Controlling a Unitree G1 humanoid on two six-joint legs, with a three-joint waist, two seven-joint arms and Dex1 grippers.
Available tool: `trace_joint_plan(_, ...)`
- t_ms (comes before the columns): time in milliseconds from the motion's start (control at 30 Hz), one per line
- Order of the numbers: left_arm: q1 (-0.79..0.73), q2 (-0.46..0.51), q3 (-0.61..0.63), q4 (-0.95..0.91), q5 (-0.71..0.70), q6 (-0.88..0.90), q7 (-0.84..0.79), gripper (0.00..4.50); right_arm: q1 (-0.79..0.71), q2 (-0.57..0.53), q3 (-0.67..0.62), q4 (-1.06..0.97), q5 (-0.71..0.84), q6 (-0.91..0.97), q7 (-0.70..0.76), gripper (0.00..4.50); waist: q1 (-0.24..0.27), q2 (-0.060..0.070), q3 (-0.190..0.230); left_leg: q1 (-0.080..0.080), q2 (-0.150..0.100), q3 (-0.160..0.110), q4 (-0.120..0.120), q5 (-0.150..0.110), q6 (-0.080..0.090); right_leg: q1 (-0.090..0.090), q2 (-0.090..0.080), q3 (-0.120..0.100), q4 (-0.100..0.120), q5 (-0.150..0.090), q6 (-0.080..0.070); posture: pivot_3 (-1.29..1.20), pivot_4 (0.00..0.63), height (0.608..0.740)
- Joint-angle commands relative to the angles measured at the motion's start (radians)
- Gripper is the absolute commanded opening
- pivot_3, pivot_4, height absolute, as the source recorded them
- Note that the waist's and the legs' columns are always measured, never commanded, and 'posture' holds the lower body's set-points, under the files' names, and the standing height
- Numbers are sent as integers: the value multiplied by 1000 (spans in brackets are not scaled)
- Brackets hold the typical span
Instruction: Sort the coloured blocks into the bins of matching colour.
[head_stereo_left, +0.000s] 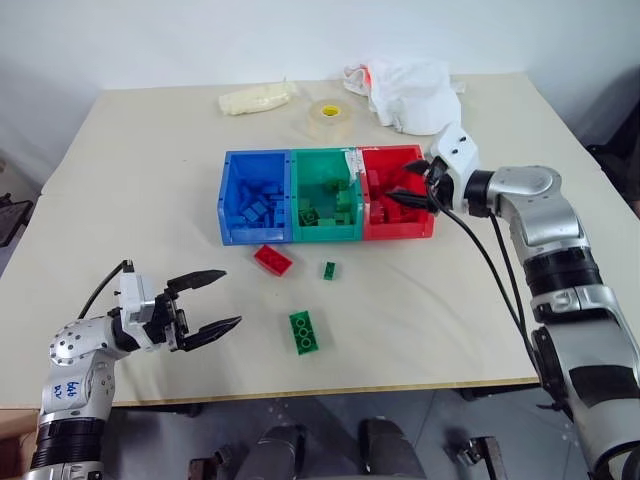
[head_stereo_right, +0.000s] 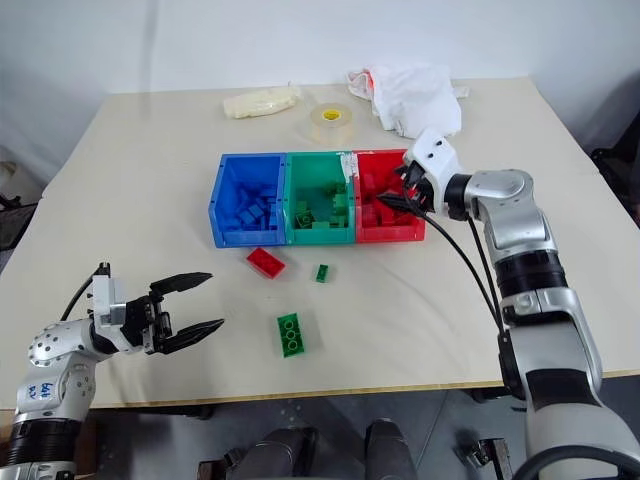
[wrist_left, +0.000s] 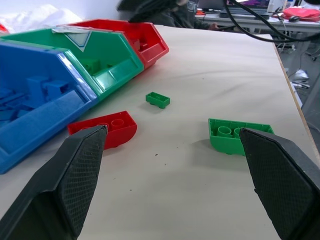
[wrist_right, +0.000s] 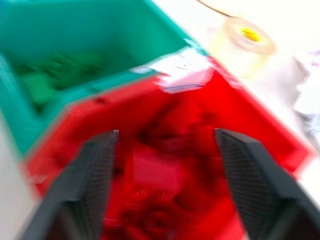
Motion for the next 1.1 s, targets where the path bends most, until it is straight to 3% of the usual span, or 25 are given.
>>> trace_joint_plan(33, -14, 1, 7, 3, -3, -20, -7, 4500, -43, 16, -7, 58, -19, -76, 10, 4471, -5, 0, 0, 0, 0, 0, 0, 0, 0, 0, 0, 0, 0, 0, 0, 0, 150, 740)
trace_joint_plan(233, -16, 2, 9, 5, -6, -21, -12, 4500, -16, -2, -23, -11, -1, -88, 86, 4471, -15, 0, 0, 0, 0, 0, 1, 0, 0, 0, 0, 0, 1, 0, 0, 0, 150, 740)
trace_joint_plan(467, -61, 1, -10, 55, 1, -25, -37, 4500, 297, -184, -87, -432, 170, 31, 358, 4471, 8, 0, 0, -1, 0, -2, 3, -1, 0, 0, 0, -2, 1, 0, 0, 0, 150, 740)
trace_joint_plan(867, -113, 32, -7, 146, 7, -40, -104, 4500, 753, -505, -302, -720, 308, 168, 484, 4471, 3, 0, 0, -1, 0, 2, 3, -1, 1, 0, -1, 0, -1, 0, 1, 0, 150, 740)
trace_joint_plan(1100, -106, 29, -8, 139, 7, -39, -111, 4500, 771, -512, -294, -782, 326, 200, 459, 4471, 4, 0, 0, 0, 1, 4, 3, -1, 1, 1, 0, 1, 0, 0, 1, 0, 150, 740)
